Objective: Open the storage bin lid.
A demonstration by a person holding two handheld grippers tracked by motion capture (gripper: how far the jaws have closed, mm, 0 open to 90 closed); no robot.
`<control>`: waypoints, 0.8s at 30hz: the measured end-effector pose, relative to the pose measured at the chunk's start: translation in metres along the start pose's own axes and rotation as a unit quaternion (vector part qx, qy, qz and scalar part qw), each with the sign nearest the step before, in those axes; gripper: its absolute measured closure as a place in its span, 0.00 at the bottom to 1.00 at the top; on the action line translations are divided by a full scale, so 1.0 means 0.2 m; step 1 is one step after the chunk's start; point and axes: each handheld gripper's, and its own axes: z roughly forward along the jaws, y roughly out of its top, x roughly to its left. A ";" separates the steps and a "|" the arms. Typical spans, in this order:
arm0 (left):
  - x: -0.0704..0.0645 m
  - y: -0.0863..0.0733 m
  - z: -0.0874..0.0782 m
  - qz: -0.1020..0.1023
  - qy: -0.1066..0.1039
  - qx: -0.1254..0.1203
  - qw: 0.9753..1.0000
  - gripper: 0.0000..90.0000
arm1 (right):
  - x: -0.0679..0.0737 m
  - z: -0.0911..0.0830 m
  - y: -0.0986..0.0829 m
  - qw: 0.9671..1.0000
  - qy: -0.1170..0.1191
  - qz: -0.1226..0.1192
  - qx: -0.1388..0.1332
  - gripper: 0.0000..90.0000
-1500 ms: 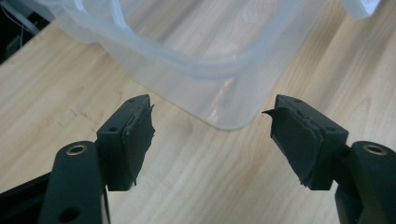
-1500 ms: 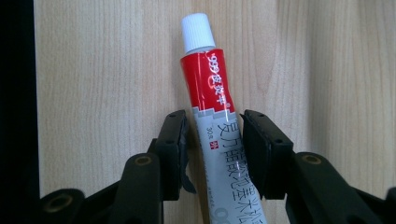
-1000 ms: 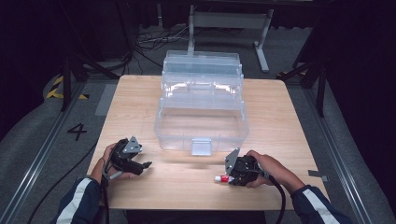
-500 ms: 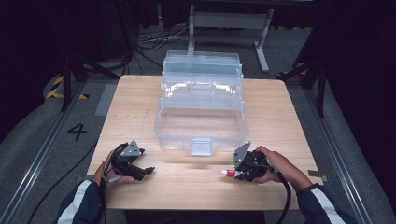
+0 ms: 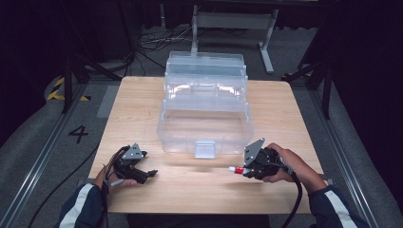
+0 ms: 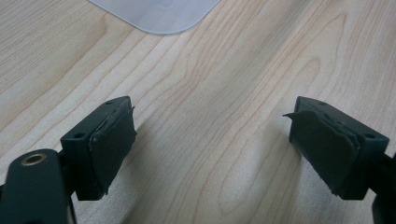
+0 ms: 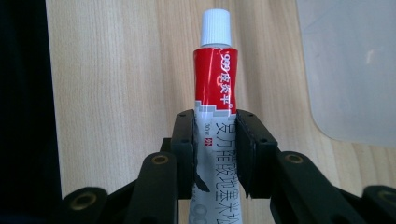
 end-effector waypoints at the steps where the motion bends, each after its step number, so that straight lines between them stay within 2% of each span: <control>1: 0.00 0.00 0.00 0.000 0.000 0.000 1.000 0.16 | -0.01 -0.01 0.00 1.000 -0.001 0.001 -0.002 0.78; 8: 0.00 0.00 0.00 0.000 0.002 0.000 1.000 0.16 | -0.02 -0.12 0.04 1.000 -0.017 -0.006 -0.008 0.78; 11: 0.00 0.00 0.00 -0.001 0.002 -0.001 1.000 0.16 | -0.02 -0.17 0.08 0.999 -0.026 -0.024 -0.004 0.78; 15: 0.00 0.00 0.00 -0.001 0.002 -0.001 1.000 0.16 | -0.02 -0.23 0.11 0.999 -0.034 -0.024 -0.008 0.78; 24: 0.00 0.00 0.00 -0.002 0.002 -0.002 1.000 0.16 | -0.05 -0.35 0.17 0.997 -0.057 -0.042 -0.022 0.78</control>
